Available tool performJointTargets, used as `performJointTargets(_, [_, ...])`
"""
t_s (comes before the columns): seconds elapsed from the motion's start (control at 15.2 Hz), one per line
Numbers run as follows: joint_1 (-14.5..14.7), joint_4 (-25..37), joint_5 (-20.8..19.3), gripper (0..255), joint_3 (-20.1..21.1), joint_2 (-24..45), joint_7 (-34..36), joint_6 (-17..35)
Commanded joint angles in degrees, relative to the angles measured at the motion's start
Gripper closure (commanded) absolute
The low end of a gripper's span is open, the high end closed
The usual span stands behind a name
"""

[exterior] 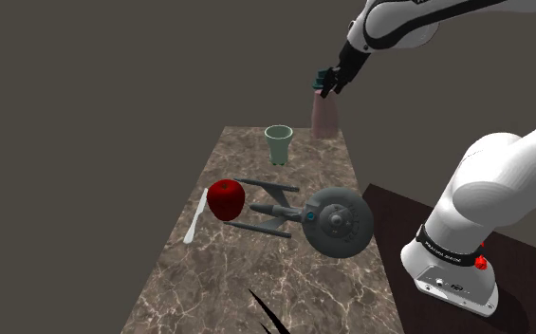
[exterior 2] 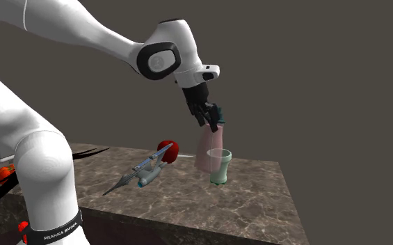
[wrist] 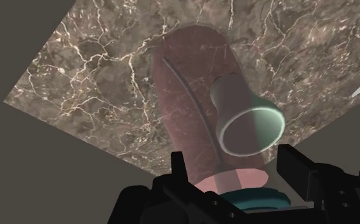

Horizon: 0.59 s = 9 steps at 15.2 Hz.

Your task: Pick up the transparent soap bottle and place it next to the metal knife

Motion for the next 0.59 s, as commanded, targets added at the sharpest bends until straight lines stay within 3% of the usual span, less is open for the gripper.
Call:
performJointTargets(0.0, [0.0,1.3,0.0,255,0.3,-0.4,0.2,-1.7])
performJointTargets(0.53, [0.0,6.8,0.1,255,1.2,-1.4,1.0,-8.1])
